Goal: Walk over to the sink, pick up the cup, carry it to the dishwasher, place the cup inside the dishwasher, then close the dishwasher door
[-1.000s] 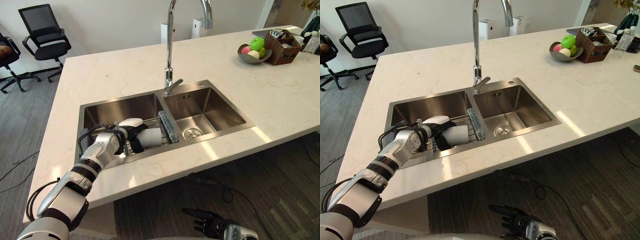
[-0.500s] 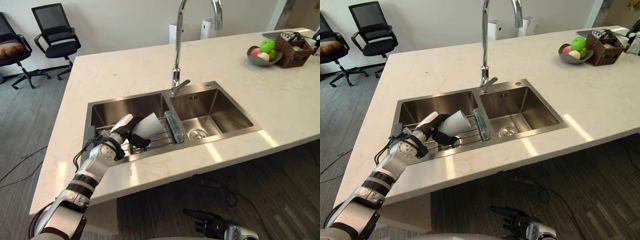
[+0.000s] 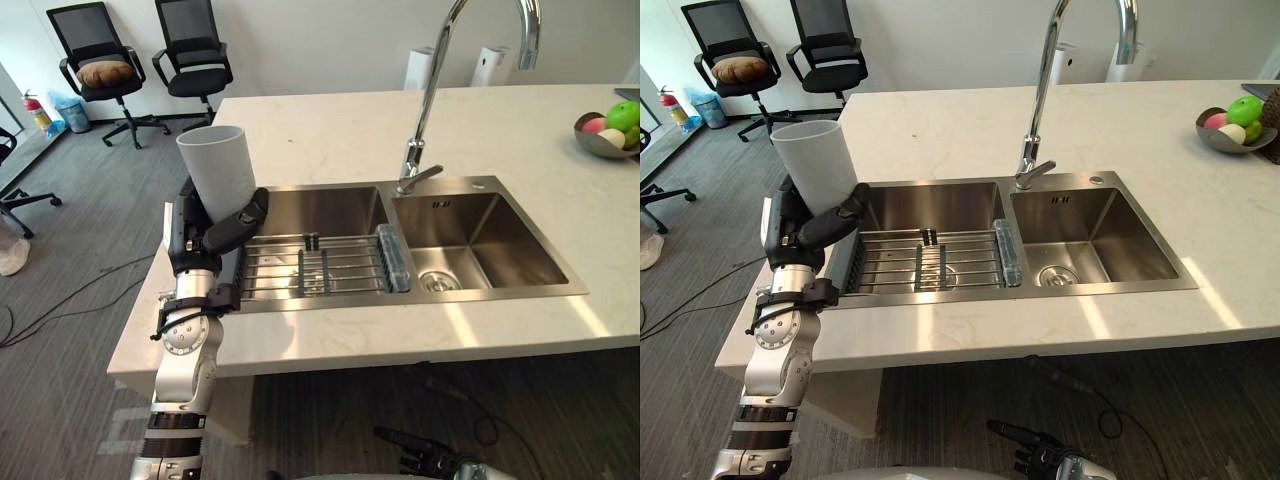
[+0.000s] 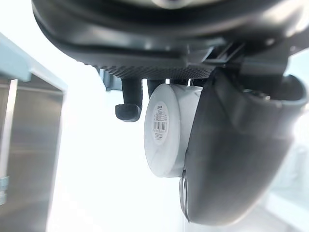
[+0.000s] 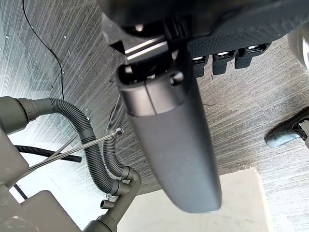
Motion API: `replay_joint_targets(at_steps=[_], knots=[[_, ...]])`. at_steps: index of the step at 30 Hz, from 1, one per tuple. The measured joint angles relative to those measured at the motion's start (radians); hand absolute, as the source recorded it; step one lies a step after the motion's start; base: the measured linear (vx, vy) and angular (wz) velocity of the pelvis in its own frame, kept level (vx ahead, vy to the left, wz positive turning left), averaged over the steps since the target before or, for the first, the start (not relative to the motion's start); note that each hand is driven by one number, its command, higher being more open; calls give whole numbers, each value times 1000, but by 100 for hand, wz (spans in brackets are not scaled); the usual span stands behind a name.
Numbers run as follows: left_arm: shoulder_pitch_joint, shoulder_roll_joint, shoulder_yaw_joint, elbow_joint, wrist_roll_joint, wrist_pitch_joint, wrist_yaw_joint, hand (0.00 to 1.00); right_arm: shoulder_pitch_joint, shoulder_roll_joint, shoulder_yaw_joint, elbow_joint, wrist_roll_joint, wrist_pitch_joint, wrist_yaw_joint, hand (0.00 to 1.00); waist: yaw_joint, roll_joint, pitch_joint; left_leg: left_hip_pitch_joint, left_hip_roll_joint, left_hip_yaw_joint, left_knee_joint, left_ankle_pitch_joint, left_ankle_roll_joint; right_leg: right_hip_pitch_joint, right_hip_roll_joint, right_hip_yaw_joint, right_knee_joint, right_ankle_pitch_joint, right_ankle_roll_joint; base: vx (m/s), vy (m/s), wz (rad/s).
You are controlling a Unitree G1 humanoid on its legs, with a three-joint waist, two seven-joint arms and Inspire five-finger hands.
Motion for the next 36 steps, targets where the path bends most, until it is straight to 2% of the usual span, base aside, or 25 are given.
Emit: replay_joint_targets(at_steps=[4,7,10,13,15,16,17,18,19,20,21,22,23,24,25,26,27,28,29,31,33,34,35,36], knots=[[49,-11,0,-65,7,-16,19,0,4,4,0,1,-12,-12,-6,100,10,-1,-2,-5,0,-9,0,2,2,1,1,-8,0,-2,0,-8,-7,8],[105,-14,7,-120,26,-17,33,0,6,4,4,11,-60,-28,20,100,31,-4,-4,-23,-1,-35,6,10,5,5,3,-35,1,-4,0,1,-17,27],[143,-39,40,-144,26,-17,36,0,7,-2,17,24,-79,-47,31,100,63,-4,-2,-69,-5,-110,9,35,13,9,9,-109,2,-9,0,-50,-25,73],[213,-63,101,-163,26,-28,51,0,0,-12,52,50,-80,-59,27,100,113,3,8,-103,0,-166,21,50,12,-2,12,-155,31,-40,-12,-123,-18,54],[288,-82,151,-207,26,-45,74,0,-16,-23,51,52,-79,-62,28,100,127,20,20,-154,11,-201,62,49,16,-43,13,-196,124,-78,-25,-97,-25,44],[296,-84,158,-222,26,-48,81,0,-18,-28,50,53,-78,-62,29,100,131,27,23,-163,16,-205,52,47,38,-56,15,-207,148,-82,-29,-122,-3,67],[291,-79,171,-235,26,-58,91,0,-21,-28,33,61,-77,-64,27,100,123,11,22,-186,22,-102,41,-32,130,-65,-1,-261,148,-79,-27,-80,36,83],[276,-74,173,-236,26,-64,99,0,-22,-26,27,71,-76,-68,27,100,109,-24,27,-211,19,-23,115,-69,186,-68,-36,-297,136,-75,-32,-103,57,113],[257,-76,167,-238,26,-88,105,0,-29,-34,5,90,-74,-73,24,100,104,-28,49,-264,77,98,433,-127,272,-74,-82,-337,181,-77,-36,-79,66,68],[259,-78,162,-248,26,-99,108,0,-29,-57,0,80,-75,-72,19,100,110,8,61,-259,159,166,660,-166,290,-82,-90,-351,248,-85,-48,-180,76,63],[236,-69,135,-265,26,-102,105,0,-11,-94,0,21,-76,-77,11,100,98,63,75,-297,219,229,764,-143,283,-123,-101,-390,371,-132,-68,-264,68,95],[213,-58,108,-278,27,-119,96,0,-8,-87,-8,21,-77,-74,3,100,67,37,44,-294,99,212,542,-89,218,-193,-90,-401,369,-175,-94,-289,20,152],[189,-51,99,-282,26,-124,90,0,-1,-74,-13,18,-77,-69,2,100,40,-5,32,-269,40,195,479,-93,220,-205,-89,-418,312,-175,-110,-225,-61,171],[162,-64,93,-270,29,-150,78,0,5,-63,-33,25,-78,-68,1,100,21,-5,40,-254,55,237,562,-165,268,-194,-86,-459,281,-168,-168,-211,-140,135],[158,-93,70,-269,21,-168,69,0,14,-66,-42,23,-78,-63,-18,100,25,21,40,-205,133,333,686,-237,263,-179,-70,-523,274,-147,-186,-214,-110,149],[162,-123,30,-264,22,-187,48,0,42,-66,-35,-22,-79,-57,-40,100,20,41,33,-67,177,437,678,-241,216,-162,-74,-583,270,-153,-190,-176,-70,130],[161,-124,13,-263,23,-187,40,0,50,-66,-35,-33,-79,-51,-41,100,14,45,30,-22,179,460,639,-232,200,-155,-80,-614,267,-151,-188,-126,36,144],[160,-123,-8,-263,23,-186,23,0,62,-69,-33,-40,-80,-41,-44,100,8,49,23,13,164,473,556,-220,186,-155,-85,-659,264,-146,-190,-172,90,125],[161,-122,-21,-263,25,-186,10,0,61,-69,-24,-47,-90,-24,-48,100,11,47,21,17,130,467,458,-220,183,-156,-84,-704,241,-126,-197,-280,147,135],[178,-125,-19,-262,23,-173,19,0,66,-66,8,-60,-120,-7,-50,100,13,43,17,19,79,430,328,-213,156,-143,-76,-775,195,-87,-191,-259,150,108],[203,-128,-30,-260,27,-147,20,0,76,-72,13,-67,-143,8,-51,100,12,58,9,49,19,360,131,-168,78,-120,-82,-858,206,-53,-183,-240,218,113],[207,-130,-36,-257,27,-145,21,0,80,-76,13,-70,-150,7,-53,100,18,63,8,50,13,344,113,-167,68,-120,-96,-852,241,-56,-188,-177,217,119],[204,-133,-59,-232,27,-145,23,0,96,-88,0,-99,-163,-10,-58,100,26,64,20,45,-7,303,116,-176,51,-138,-165,-704,374,-74,-222,-153,249,141],[204,-136,-101,-180,26,-148,28,0,125,-104,-40,-133,-165,-34,-58,100,12,68,18,36,-37,213,103,-173,50,-212,-237,-454,539,-95,-242,-147,230,170]])
